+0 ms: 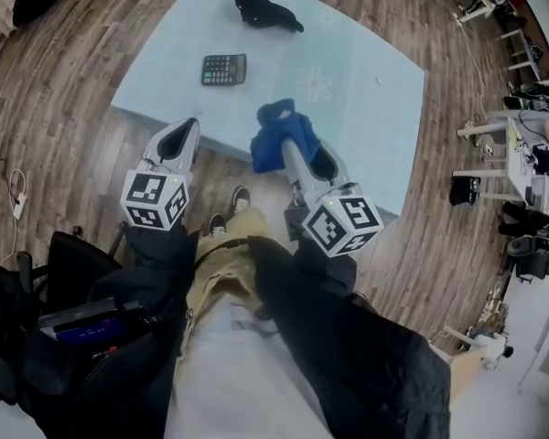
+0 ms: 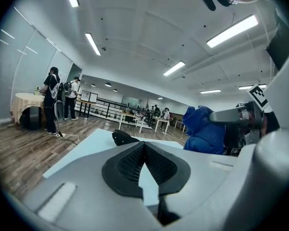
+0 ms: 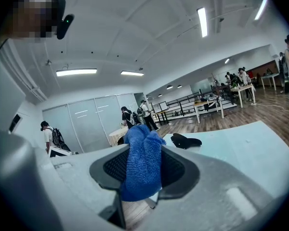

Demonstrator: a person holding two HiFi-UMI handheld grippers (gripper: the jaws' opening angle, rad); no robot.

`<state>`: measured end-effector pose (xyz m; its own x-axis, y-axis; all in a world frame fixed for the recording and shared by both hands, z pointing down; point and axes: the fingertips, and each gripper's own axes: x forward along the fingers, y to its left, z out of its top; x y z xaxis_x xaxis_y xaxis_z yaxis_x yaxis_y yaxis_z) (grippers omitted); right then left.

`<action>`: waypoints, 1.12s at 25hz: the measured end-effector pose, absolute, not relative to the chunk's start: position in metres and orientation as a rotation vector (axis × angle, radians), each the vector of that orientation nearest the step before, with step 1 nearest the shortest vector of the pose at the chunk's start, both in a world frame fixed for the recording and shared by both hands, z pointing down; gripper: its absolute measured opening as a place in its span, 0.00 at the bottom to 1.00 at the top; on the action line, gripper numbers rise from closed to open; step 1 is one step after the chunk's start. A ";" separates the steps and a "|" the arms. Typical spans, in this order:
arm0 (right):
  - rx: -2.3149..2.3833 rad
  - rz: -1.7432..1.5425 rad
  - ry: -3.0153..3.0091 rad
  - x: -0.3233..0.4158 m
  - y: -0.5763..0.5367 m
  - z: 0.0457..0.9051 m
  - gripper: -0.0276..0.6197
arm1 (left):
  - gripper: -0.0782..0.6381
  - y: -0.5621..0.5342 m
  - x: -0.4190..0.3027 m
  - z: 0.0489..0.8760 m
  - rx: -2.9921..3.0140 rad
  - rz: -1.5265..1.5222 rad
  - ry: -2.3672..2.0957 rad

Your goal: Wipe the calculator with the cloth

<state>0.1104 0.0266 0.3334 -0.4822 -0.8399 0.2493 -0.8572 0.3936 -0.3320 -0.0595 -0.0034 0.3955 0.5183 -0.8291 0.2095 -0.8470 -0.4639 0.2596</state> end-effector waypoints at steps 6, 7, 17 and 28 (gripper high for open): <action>1.484 0.670 -2.635 0.093 -0.011 0.344 0.27 | 0.11 -0.026 -0.087 0.407 2.358 0.064 -1.493; 1.472 0.666 -2.647 0.091 -0.018 0.344 0.27 | 0.11 -0.031 -0.091 0.406 2.349 0.060 -1.511; 1.452 0.699 -2.711 0.089 -0.095 0.331 0.27 | 0.11 -0.101 -0.102 0.386 2.329 0.114 -1.578; 1.527 0.867 -2.671 0.104 -0.178 0.367 0.27 | 0.11 -0.184 -0.093 0.404 2.348 0.273 -1.492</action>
